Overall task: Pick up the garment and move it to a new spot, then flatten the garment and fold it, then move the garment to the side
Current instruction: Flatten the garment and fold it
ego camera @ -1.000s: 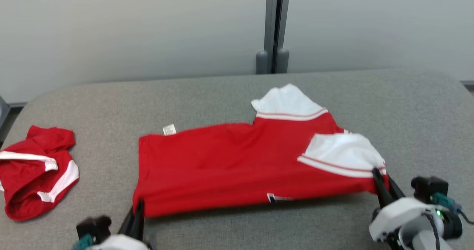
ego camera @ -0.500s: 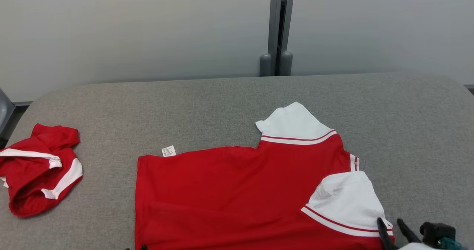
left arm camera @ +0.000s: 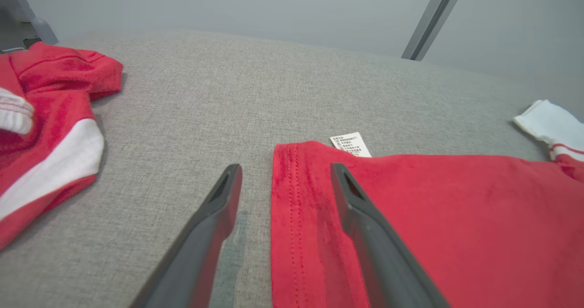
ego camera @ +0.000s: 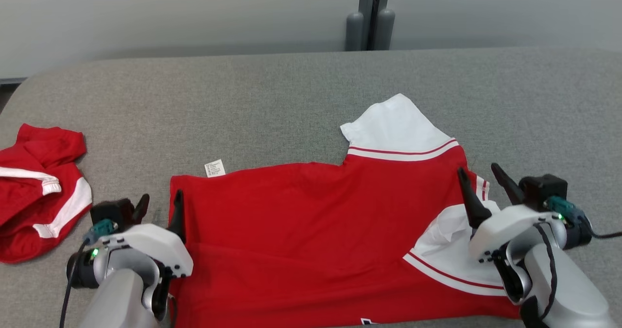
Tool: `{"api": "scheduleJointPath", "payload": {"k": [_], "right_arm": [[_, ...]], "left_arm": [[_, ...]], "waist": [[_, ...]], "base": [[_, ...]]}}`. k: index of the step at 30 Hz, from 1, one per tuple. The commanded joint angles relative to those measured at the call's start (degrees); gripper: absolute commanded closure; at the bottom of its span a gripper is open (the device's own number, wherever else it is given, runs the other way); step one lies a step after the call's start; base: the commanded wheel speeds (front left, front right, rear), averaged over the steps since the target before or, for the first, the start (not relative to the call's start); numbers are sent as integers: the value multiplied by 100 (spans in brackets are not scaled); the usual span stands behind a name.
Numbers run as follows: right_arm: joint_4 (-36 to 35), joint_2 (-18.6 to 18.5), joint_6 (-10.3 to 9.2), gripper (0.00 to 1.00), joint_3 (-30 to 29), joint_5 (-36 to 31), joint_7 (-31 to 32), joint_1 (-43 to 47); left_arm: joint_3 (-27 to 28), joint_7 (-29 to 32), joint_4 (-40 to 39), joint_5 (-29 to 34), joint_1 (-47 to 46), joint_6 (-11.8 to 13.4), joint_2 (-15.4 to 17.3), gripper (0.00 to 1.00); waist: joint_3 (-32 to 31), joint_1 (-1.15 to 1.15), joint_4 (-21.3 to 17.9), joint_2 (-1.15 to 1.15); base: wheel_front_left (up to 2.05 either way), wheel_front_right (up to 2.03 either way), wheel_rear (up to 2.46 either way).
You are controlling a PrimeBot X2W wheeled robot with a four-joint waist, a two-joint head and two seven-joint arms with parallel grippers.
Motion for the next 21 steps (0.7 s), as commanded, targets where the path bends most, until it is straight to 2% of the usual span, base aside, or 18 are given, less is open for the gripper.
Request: {"api": "scheduleJointPath", "payload": {"k": [1,7,13,14,15,16,17,18,19,21], "right_arm": [[59,-13,-2,0,74,-55,36,-229],[285,13,-2,0,444,-57,24,-895],[471,-10,-2,0,736,37,10,-1348],[503,-24,-2,0,772,46,17,-1427],[532,-35,-2,0,816,67,37,-1500],[563,-44,-2,0,860,85,87,-1582],[602,-60,-2,0,901,95,121,-1680],[643,-89,-2,0,939,98,167,-1795],[691,-117,-2,0,984,92,216,-1907],[791,-165,-2,0,1031,126,344,-2120]], "left_arm": [[-5,103,172,-9,-304,43,37,0],[-58,400,846,-4,-1118,26,167,0],[-212,433,1415,95,-1515,-31,188,0],[-239,403,1485,83,-1554,-47,163,2],[-287,396,1553,108,-1575,-64,139,14],[-337,376,1615,142,-1603,-92,119,39],[-373,340,1663,143,-1636,-109,94,39],[-428,301,1702,186,-1682,-129,77,80],[-479,236,1725,212,-1718,-143,67,100],[-579,154,1781,267,-1796,-167,41,100]], "waist": [[234,0,-16,0],[594,0,-49,0],[832,0,-55,0],[863,0,-46,0],[891,0,-34,0],[922,0,-14,0],[951,0,8,0],[981,0,34,0],[1010,0,64,0],[1073,0,144,0]], "base": [[0,0,0],[0,0,0],[0,0,0],[0,0,0],[0,0,0],[0,0,0],[0,0,0],[0,0,0],[0,0,0],[0,0,0]]}}
